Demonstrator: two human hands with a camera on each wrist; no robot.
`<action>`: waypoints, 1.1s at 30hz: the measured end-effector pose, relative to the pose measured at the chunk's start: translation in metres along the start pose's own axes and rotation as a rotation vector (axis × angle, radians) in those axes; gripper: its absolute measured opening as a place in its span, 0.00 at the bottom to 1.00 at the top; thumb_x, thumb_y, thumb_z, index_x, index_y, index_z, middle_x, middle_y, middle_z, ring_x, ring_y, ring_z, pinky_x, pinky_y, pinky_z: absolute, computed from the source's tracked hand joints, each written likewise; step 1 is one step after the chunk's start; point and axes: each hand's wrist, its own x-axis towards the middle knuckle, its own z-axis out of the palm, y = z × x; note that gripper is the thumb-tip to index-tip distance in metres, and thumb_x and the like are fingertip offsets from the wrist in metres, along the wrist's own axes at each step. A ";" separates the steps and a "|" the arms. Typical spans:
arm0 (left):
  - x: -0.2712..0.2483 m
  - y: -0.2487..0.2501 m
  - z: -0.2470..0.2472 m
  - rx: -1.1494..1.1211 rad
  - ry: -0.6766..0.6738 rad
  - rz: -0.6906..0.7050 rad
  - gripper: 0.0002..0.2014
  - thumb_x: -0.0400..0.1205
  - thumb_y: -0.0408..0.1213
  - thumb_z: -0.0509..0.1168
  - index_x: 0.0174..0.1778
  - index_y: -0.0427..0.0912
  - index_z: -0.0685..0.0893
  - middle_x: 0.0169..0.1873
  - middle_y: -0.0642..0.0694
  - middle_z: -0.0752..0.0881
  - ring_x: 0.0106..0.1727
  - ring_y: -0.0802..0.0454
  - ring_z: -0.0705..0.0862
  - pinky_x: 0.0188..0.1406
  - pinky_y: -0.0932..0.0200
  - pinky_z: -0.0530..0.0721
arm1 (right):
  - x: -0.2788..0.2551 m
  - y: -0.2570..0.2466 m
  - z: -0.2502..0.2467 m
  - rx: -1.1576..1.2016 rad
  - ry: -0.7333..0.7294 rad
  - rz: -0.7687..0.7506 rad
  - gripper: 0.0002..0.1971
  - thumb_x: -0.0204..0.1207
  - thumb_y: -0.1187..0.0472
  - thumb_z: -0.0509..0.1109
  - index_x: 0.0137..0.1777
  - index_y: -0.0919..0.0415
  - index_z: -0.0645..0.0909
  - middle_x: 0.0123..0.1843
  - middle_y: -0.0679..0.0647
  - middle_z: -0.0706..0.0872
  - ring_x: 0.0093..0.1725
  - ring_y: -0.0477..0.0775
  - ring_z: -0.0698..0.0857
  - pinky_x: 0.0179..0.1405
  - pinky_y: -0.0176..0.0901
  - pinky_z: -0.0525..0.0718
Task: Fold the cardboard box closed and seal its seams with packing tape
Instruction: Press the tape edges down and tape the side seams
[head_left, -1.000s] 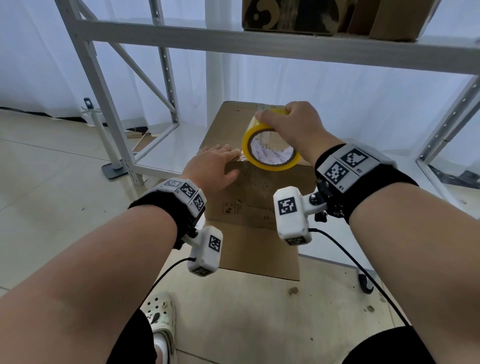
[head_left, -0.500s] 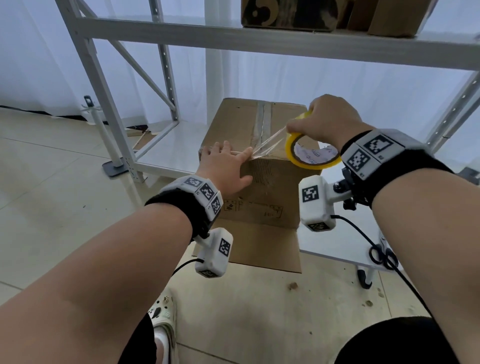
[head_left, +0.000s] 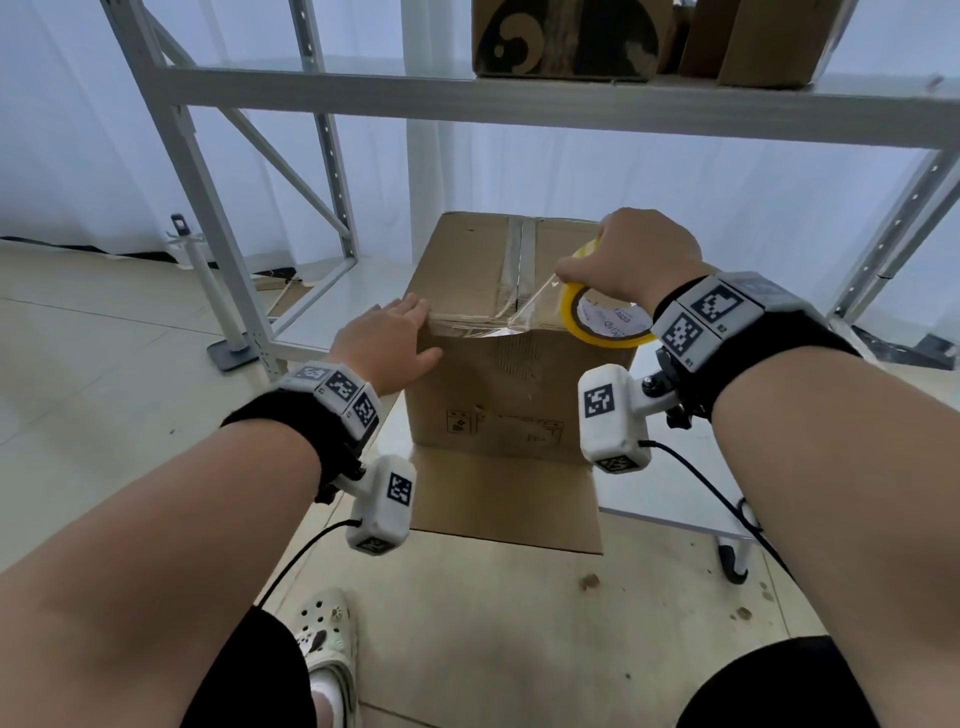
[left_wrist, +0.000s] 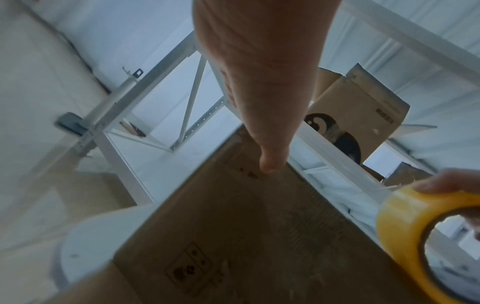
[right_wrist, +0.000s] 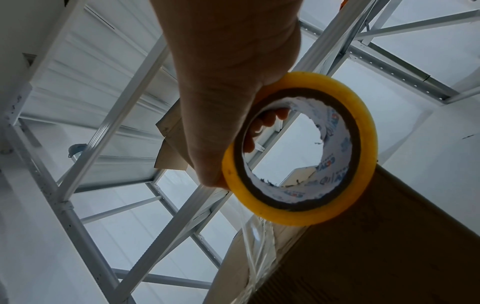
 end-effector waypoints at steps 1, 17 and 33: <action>-0.001 -0.001 0.001 0.020 0.000 -0.001 0.34 0.84 0.55 0.57 0.82 0.43 0.57 0.82 0.45 0.58 0.82 0.48 0.59 0.79 0.51 0.57 | 0.000 0.000 0.000 0.002 -0.002 0.002 0.20 0.70 0.40 0.69 0.36 0.59 0.75 0.32 0.50 0.76 0.40 0.55 0.79 0.33 0.42 0.70; 0.007 0.044 0.008 -0.067 0.044 0.190 0.33 0.85 0.53 0.55 0.83 0.45 0.54 0.83 0.48 0.55 0.83 0.53 0.55 0.78 0.54 0.54 | 0.003 0.003 0.001 -0.019 0.011 -0.027 0.22 0.69 0.40 0.69 0.44 0.62 0.80 0.35 0.52 0.79 0.41 0.56 0.79 0.34 0.42 0.71; 0.010 0.065 0.004 -0.073 0.020 0.170 0.34 0.84 0.54 0.56 0.83 0.44 0.54 0.83 0.48 0.56 0.83 0.51 0.54 0.79 0.55 0.52 | 0.003 0.004 -0.005 0.126 -0.034 -0.003 0.19 0.73 0.43 0.63 0.35 0.60 0.75 0.31 0.52 0.75 0.35 0.53 0.75 0.33 0.43 0.70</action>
